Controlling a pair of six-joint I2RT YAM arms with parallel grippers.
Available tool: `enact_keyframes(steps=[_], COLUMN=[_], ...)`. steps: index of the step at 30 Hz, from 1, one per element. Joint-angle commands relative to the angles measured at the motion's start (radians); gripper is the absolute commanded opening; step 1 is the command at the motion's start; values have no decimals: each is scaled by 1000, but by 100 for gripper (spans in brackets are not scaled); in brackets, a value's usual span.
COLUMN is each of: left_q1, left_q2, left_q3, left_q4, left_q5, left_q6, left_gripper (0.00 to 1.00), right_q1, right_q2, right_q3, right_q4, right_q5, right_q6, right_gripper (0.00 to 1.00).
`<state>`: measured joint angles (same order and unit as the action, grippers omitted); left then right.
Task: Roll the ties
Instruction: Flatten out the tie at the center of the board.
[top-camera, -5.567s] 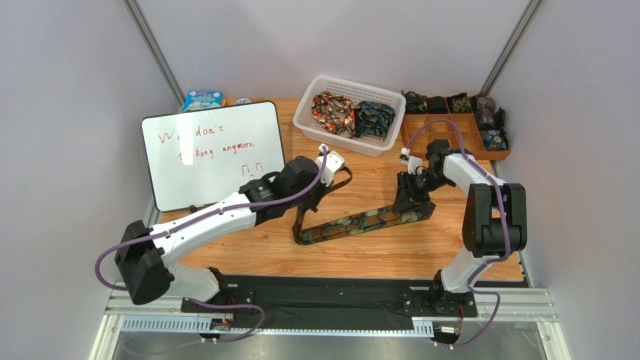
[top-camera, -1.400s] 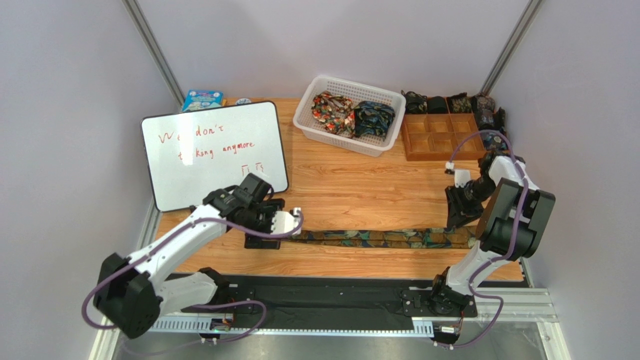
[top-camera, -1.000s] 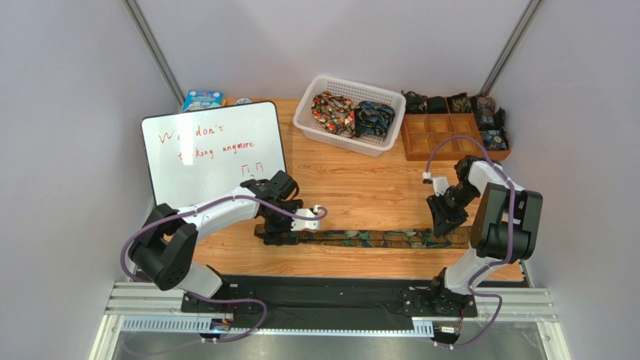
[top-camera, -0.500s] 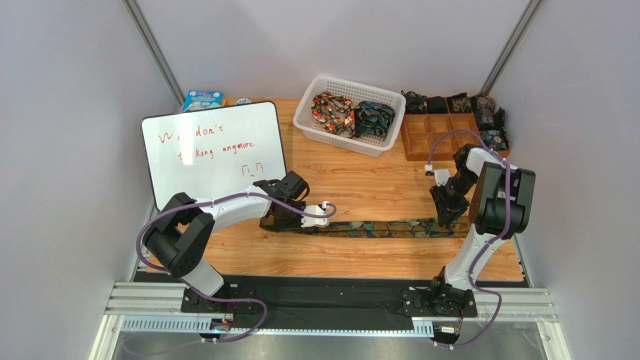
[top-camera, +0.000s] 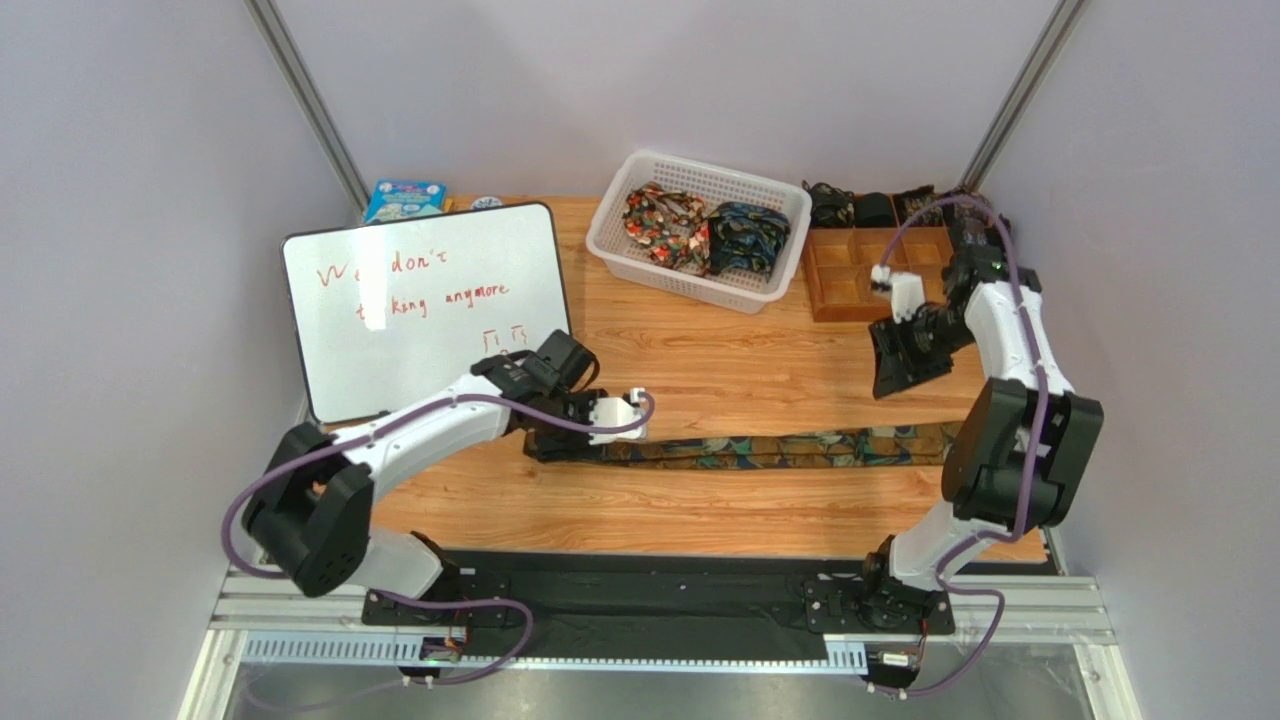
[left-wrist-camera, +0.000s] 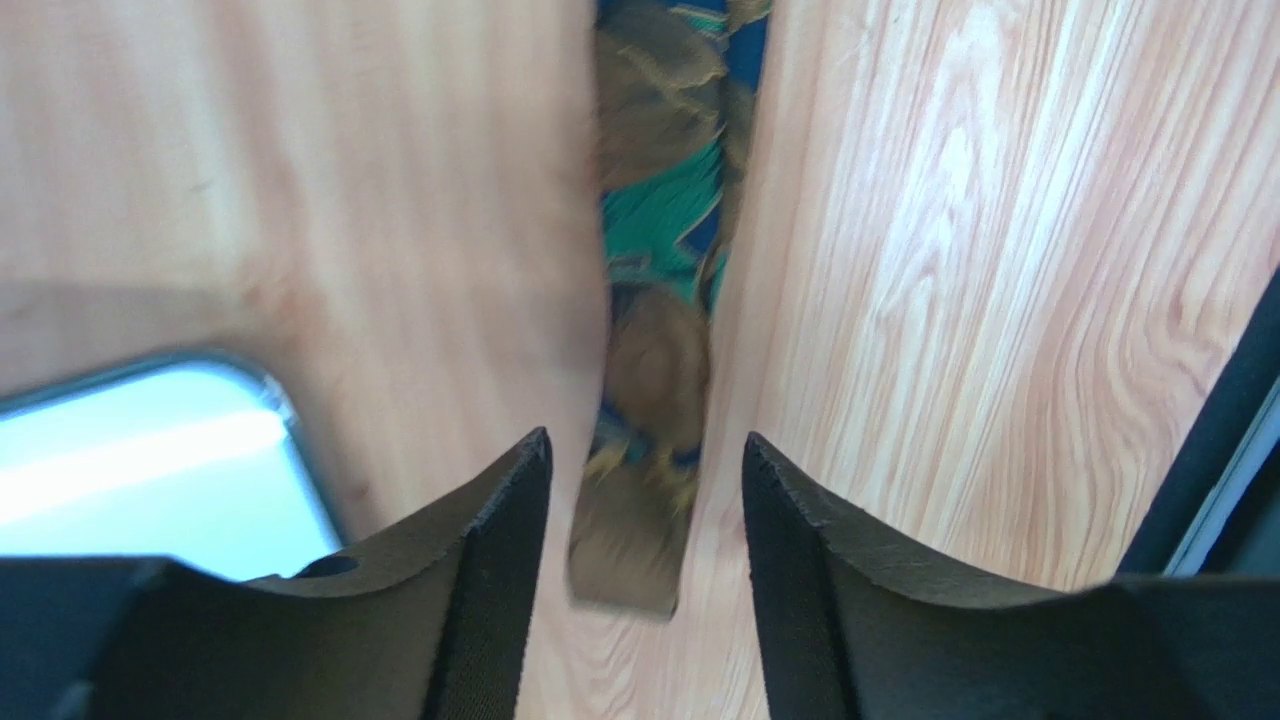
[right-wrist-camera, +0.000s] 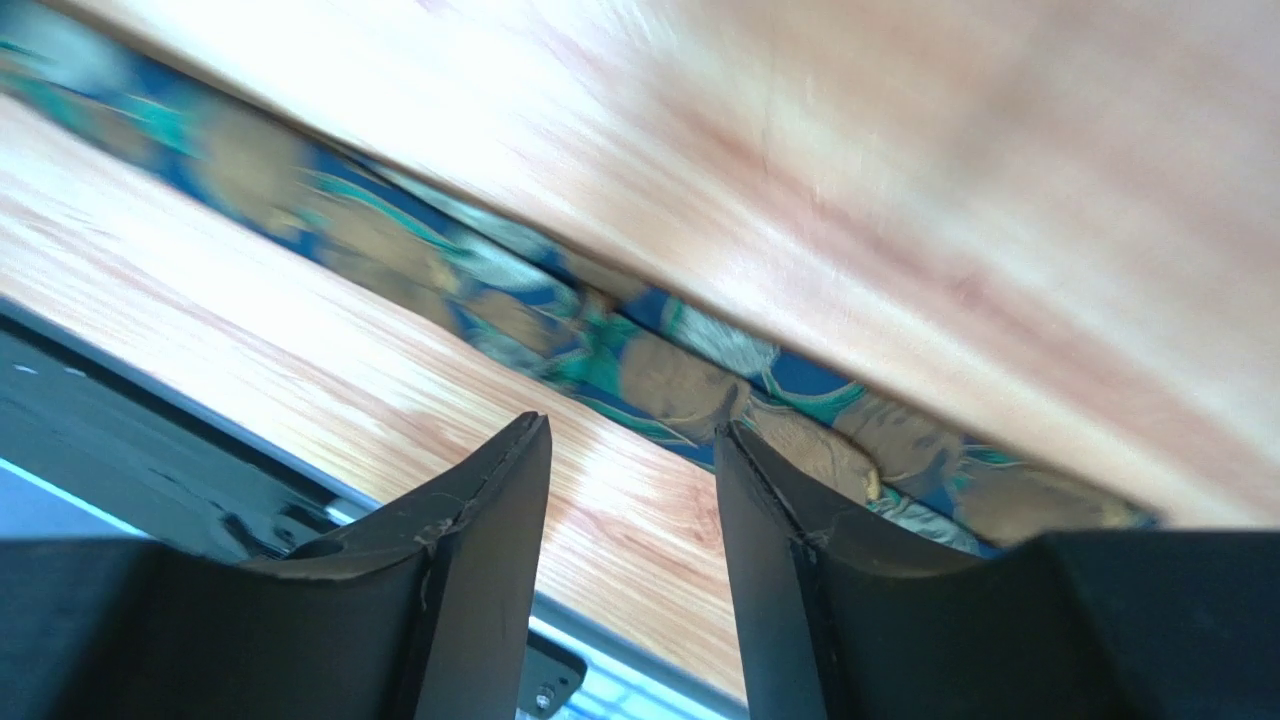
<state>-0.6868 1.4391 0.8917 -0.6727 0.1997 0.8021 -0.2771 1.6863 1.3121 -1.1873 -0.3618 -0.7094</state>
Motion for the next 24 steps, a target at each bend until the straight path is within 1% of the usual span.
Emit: enact_keyframes(steps=[1,4,5,6,8,9,10,11,12,13,14,15,16,17,19,21,22,23,24], left_q1=[50,95,114,121,133,138,138,139,139,138,139,139,139,139,142,165,174,197,207], left_q2=[-109,-97,-88,-76,-34,-22,-5,3,10,32,43,61,66,69,47,-11,-32,-54,-93], left_q3=[21,1,0,0,-11,-17,-31,-40,-52,-54,-54,-54,-51,-51,-42,-34,-34,-33,-31], left_q4=[-96,-84,-85,-80,-80,-79,-79,-77,-73,-68,-70,-70,-70,-67,-73,-88,-94,-99,-117], left_q5=[38,27,26,21,-6,-11,-16,-16,-20,-37,-42,-45,-45,-42,-22,10,41,53,66], left_q6=[65,103,109,117,144,152,167,177,181,181,181,180,180,174,166,169,172,177,190], left_gripper=[54,47,42,40,34,33,31,30,29,29,29,28,28,27,31,45,51,63,67], right_q1=[67,163,189,244,307,362,389,415,468,496,522,574,596,619,693,752,765,777,802], right_q2=[-131,-151,-157,-166,-172,-172,-172,-168,-166,-160,-160,-157,-155,-149,-142,-106,-93,-58,-41], right_q3=[125,118,108,80,46,32,0,-14,-26,-54,-68,-86,-120,-140,-158,-152,-152,-148,-143], right_q4=[-104,-77,-31,4,73,142,178,214,283,319,392,429,474,558,606,621,635,665,682], right_q5=[-250,-325,-339,-363,-387,-405,-413,-422,-425,-425,-424,-421,-417,-416,-393,-375,-384,-393,-405], right_q6=[13,138,174,262,342,391,478,526,566,646,683,711,773,853,889,909,925,973,993], right_gripper=[48,43,42,40,38,36,34,33,31,29,28,28,27,27,24,22,19,17,16])
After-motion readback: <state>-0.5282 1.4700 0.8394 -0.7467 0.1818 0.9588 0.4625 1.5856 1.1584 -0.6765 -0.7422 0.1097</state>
